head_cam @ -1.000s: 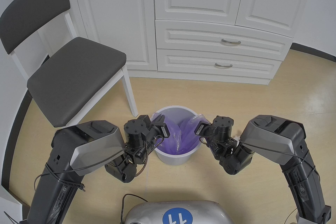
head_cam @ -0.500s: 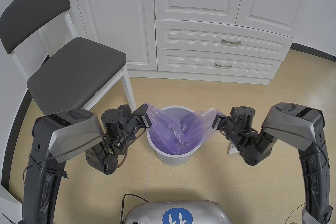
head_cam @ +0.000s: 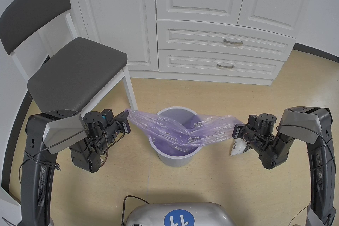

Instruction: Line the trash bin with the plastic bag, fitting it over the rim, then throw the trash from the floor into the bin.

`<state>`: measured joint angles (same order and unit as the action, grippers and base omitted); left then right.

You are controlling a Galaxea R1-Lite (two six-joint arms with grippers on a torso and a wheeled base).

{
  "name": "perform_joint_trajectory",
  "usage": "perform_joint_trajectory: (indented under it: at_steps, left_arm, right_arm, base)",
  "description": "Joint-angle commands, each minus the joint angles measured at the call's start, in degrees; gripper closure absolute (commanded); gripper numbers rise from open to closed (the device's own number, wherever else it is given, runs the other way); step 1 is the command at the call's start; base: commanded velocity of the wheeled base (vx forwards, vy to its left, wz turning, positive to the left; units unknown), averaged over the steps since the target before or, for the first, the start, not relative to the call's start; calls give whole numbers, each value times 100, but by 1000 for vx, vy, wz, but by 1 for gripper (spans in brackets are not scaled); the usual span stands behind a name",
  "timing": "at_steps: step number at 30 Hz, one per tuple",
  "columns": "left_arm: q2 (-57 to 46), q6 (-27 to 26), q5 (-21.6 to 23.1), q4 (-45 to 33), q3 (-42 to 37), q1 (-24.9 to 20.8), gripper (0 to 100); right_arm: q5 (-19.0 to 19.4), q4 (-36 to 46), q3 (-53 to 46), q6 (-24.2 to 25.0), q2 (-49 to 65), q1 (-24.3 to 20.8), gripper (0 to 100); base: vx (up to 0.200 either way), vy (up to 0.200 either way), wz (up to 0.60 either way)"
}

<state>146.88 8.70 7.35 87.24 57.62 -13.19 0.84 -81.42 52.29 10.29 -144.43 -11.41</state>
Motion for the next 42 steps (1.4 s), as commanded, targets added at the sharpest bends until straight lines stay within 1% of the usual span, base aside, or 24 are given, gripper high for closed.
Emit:
perform_joint_trajectory:
  at_steps: [1,2,4,9,11,13,14,15,16,17,18,19,22,23,24,25,27,31,33,37,38,42]
  left_arm:
    - [156,0,135,-5,-14,80,100]
    - [174,0,135,-5,-14,80,100]
    - [200,0,144,-5,-14,106,100]
    - [183,0,153,-14,-23,168,100]
    - [104,-150,214,22,-137,220,100]
    - [-81,-396,531,22,-471,299,100]
    - [-81,-396,531,22,-471,299,100]
    - [-257,-545,952,22,-770,379,100]
    - [-257,-545,952,22,-770,379,100]
    - [-468,-580,1427,22,-1104,458,100]
    - [-520,-580,1506,22,-1166,475,100]
    - [-617,-589,1629,22,-1280,510,100]
    - [-731,-598,1823,4,-1447,572,100]
    - [-731,-598,1823,4,-1447,572,100]
    - [-758,-616,1910,22,-1561,590,100]
    - [-758,-624,1937,22,-1579,598,100]
    - [-828,-659,2086,22,-1728,590,100]
    - [-846,-677,2139,22,-1807,590,100]
    - [-846,-686,2244,4,-1904,590,100]
    - [-846,-783,2244,-31,-1983,590,100]
    - [-872,-958,2253,-181,-2045,590,100]
    - [-995,-1117,2253,-515,-2133,572,100]
  right_arm:
    - [180,3,-61,-124,-208,139,100]
    - [267,12,-96,-124,-199,165,100]
    - [320,21,-140,-132,-199,201,100]
    - [355,83,-280,-168,-111,218,100]
    - [390,83,-588,-475,82,218,100]
    - [575,83,-931,-844,275,280,100]
    - [575,83,-931,-844,275,280,100]
    - [812,83,-1212,-1143,451,359,100]
    - [812,83,-1212,-1143,451,359,100]
    - [1120,83,-1590,-1468,671,491,100]
    - [1182,91,-1669,-1547,724,526,100]
    - [1278,100,-1810,-1750,803,596,100]
    - [1340,109,-1985,-2189,829,710,100]
    - [1340,109,-1985,-2189,829,710,100]
    - [1349,109,-2091,-2400,838,728,100]
    - [1349,109,-2108,-2426,838,728,100]
    - [1349,109,-2249,-2690,829,728,100]
    - [1357,109,-2337,-2848,838,728,100]
    - [1419,109,-2442,-2971,856,728,100]
    - [1507,109,-2601,-3103,943,693,100]
    - [1559,109,-2741,-3217,996,631,100]
    - [1568,100,-2899,-3332,1066,508,100]
  base:
    - [0,0,0]
    - [0,0,0]
    - [0,0,0]
    - [0,0,0]
    - [0,0,0]
    - [0,0,0]
    - [0,0,0]
    - [0,0,0]
    - [0,0,0]
    - [0,0,0]
    - [0,0,0]
    - [0,0,0]
    - [0,0,0]
    - [0,0,0]
    - [0,0,0]
    - [0,0,0]
    - [0,0,0]
    - [0,0,0]
    - [0,0,0]
    - [0,0,0]
    - [0,0,0]
    - [0,0,0]
